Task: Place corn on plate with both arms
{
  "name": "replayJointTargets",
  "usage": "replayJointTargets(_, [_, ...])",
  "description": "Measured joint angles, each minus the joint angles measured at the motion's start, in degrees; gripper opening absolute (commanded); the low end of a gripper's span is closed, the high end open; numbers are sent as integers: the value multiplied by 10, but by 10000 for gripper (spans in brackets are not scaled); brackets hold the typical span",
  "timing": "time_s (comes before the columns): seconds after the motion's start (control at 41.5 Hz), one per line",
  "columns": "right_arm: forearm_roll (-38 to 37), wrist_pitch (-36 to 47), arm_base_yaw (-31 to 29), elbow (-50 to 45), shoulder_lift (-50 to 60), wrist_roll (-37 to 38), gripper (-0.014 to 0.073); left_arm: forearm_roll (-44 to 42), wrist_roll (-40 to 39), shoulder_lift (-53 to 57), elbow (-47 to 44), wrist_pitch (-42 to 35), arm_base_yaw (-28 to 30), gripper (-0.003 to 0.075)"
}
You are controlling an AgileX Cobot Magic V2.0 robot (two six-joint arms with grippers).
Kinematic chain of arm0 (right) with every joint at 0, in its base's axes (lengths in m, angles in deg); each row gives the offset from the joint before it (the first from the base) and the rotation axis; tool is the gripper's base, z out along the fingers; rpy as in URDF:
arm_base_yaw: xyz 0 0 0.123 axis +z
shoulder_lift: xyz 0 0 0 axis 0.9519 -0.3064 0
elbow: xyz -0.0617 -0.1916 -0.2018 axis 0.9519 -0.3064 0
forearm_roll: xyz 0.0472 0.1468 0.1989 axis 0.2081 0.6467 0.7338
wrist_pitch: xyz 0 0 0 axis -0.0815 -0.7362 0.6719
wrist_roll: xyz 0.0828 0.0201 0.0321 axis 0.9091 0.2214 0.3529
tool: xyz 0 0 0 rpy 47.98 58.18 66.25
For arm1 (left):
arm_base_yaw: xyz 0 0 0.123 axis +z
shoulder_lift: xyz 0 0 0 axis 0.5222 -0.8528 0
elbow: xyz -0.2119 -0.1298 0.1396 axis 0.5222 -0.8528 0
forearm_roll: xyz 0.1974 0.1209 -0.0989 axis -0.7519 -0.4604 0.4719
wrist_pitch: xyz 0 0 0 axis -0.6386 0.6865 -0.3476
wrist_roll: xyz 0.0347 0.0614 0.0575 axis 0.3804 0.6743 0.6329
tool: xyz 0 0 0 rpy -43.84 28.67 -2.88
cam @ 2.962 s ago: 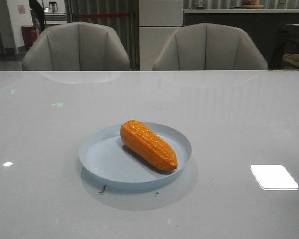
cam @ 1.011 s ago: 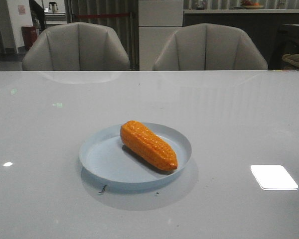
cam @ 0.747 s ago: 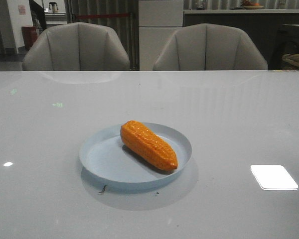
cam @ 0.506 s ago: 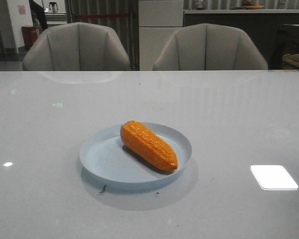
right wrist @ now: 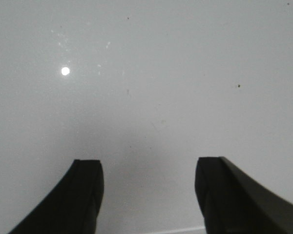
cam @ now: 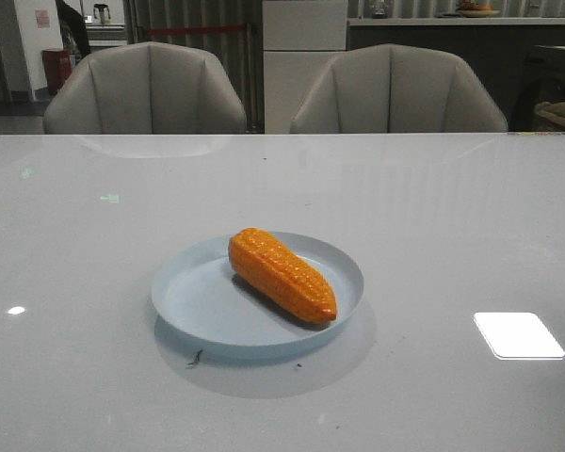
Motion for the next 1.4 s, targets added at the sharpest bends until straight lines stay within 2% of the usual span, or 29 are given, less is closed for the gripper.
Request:
replayJointTargets(0.289, [1, 65, 3, -49, 119, 0, 42, 0, 0, 0, 0, 0, 0, 94])
replayJointTargets(0.482, [30, 125, 3, -97, 152, 0, 66, 0, 0, 0, 0, 0, 0, 94])
replayJointTargets(0.698, [76, 288, 3, -215, 241, 0, 65, 0, 0, 0, 0, 0, 0, 94])
replayJointTargets(0.843, [90, 350, 3, -296, 332, -36, 65, 0, 0, 0, 0, 0, 0, 94])
replayJointTargets(1.035, [117, 353, 3, -364, 447, -87, 65, 0, 0, 0, 0, 0, 0, 94])
replayJointTargets(1.276, [120, 271, 4, -369, 458, -90, 65, 0, 0, 0, 0, 1, 0, 94])
replayJointTargets(1.397, [121, 258, 4, -369, 458, -91, 65, 0, 0, 0, 0, 1, 0, 94])
